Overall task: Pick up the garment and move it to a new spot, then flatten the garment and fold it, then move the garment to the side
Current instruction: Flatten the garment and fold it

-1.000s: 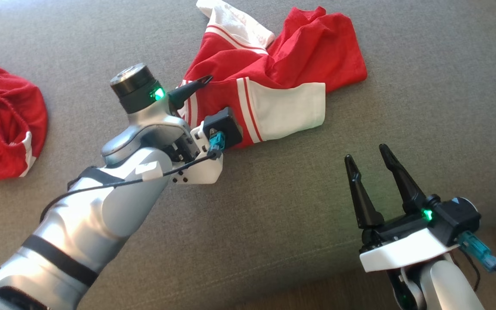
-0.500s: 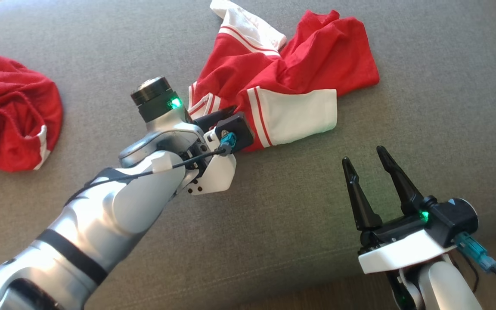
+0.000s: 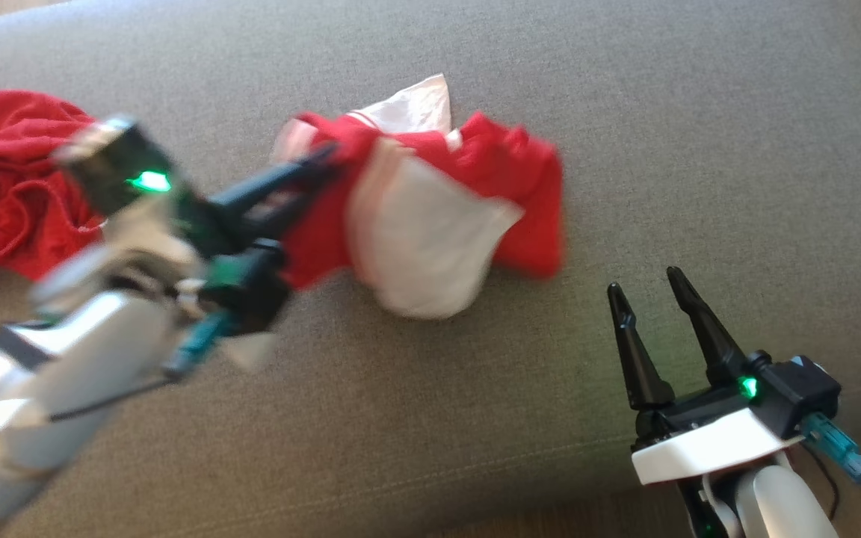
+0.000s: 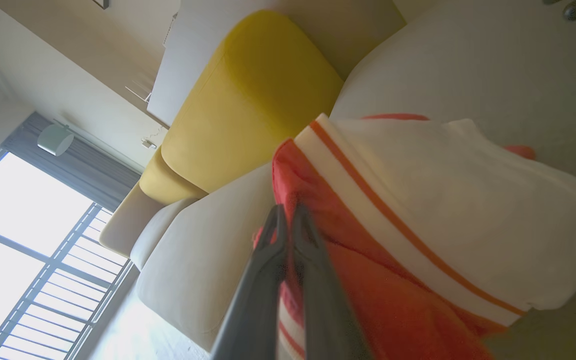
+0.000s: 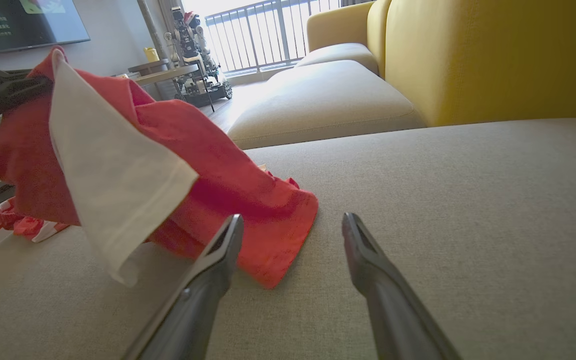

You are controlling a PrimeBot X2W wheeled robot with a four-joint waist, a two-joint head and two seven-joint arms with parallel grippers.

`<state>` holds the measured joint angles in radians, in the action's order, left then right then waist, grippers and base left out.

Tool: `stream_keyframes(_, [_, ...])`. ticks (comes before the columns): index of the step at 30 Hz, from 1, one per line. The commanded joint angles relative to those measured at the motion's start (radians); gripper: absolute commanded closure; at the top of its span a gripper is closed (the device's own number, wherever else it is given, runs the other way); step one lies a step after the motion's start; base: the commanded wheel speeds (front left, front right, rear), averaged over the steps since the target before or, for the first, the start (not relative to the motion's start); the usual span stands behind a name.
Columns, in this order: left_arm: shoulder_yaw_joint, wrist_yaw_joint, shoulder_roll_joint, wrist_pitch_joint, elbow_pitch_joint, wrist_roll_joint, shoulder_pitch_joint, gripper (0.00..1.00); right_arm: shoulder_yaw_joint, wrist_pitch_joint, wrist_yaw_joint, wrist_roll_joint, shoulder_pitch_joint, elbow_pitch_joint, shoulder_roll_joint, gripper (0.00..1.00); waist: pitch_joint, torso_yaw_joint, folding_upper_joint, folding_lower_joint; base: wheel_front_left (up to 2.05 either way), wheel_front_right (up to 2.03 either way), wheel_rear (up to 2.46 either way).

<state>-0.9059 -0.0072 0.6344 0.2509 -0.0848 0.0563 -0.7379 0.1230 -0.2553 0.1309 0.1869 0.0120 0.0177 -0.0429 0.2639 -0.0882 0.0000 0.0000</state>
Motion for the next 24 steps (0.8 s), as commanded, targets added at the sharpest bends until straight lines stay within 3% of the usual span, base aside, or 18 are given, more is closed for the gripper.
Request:
stream_keyframes(1, [0.061,0.008,0.055,0.008,0.025,-0.005,-0.039,1.00,0.026,-0.006,0.000,0.008,0.021,-0.030,-0.007,0.00,0.006,-0.002,0.0000,0.0000,0.00,0.00,0.00])
stream_keyframes(2, [0.074,0.015,0.077,0.009,0.016,-0.015,-0.031,0.98,0.032,-0.006,0.000,0.011,0.027,-0.030,-0.007,0.00,0.010,-0.005,0.0000,0.0000,0.00,0.00,0.00])
stream_keyframes(3, [0.081,0.016,0.094,0.010,0.004,-0.028,-0.023,0.80,0.036,-0.006,0.000,0.014,0.033,-0.030,-0.007,0.00,0.014,-0.008,0.0000,0.0000,0.00,0.00,0.00])
stream_keyframes(5, [0.092,0.020,0.109,0.010,-0.008,-0.053,-0.009,0.57,0.043,-0.006,0.000,0.025,0.042,-0.026,-0.007,0.00,0.022,-0.013,0.0000,0.0000,0.00,0.00,0.00])
stream_keyframes(7, [0.104,0.028,0.113,0.010,-0.023,-0.081,0.011,0.00,0.064,-0.006,0.000,0.041,0.053,-0.008,-0.007,0.00,0.030,-0.017,0.0000,0.0000,0.00,0.00,0.00])
stream_keyframes(11, [0.154,0.073,0.095,0.011,-0.032,-0.151,0.065,0.00,0.105,-0.006,0.000,0.084,0.097,0.049,-0.007,0.00,0.037,-0.022,0.0000,0.0000,0.00,0.00,0.00])
stream_keyframes(15, [0.247,0.175,0.059,0.011,0.003,-0.225,0.153,0.00,0.126,-0.006,0.000,0.156,0.161,0.122,-0.007,0.00,0.027,-0.007,0.0000,0.0000,0.00,0.00,0.00])
stream_keyframes(20, [0.345,0.301,-0.051,0.011,0.129,-0.277,0.309,0.00,0.143,-0.006,0.000,0.234,0.242,0.278,-0.007,0.00,-0.003,0.058,0.0000,0.0000,0.00,0.00,0.00])
stream_keyframes(24, [0.368,0.343,-0.167,0.011,0.207,-0.279,0.435,0.00,0.131,-0.006,0.000,0.272,0.309,0.415,-0.007,0.00,-0.024,0.129,0.0000,0.0000,0.00,0.00,0.00])
